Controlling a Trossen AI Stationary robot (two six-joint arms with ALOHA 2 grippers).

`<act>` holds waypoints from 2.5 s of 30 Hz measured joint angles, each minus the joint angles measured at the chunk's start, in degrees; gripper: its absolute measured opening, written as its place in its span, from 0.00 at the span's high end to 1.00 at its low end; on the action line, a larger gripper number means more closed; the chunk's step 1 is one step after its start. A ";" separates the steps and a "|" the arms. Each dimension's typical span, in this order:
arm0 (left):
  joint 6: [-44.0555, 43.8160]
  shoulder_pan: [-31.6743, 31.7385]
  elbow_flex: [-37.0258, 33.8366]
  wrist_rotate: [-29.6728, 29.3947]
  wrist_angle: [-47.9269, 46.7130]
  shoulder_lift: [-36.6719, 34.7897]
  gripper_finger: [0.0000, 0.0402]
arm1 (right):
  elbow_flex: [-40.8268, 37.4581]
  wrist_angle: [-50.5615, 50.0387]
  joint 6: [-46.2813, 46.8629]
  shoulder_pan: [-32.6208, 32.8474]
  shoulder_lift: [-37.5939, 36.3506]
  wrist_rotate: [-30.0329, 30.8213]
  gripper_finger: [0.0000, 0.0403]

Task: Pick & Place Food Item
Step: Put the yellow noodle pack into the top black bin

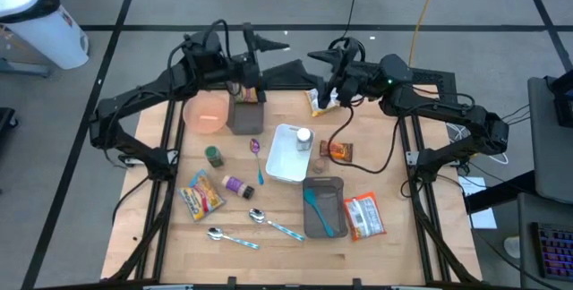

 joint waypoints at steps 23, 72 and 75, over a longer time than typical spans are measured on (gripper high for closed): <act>48.63 -0.52 0.02 -12.10 -10.99 0.00 0.33 | 0.02 4.32 24.29 0.00 0.00 4.60 0.38; -74.88 15.09 -1.31 15.56 -36.18 0.52 0.33 | -11.95 -54.47 76.40 -33.08 8.63 -17.89 0.38; -75.80 15.09 -5.01 15.65 -33.62 0.57 0.33 | -15.04 -54.18 76.96 -34.76 7.32 -17.91 0.38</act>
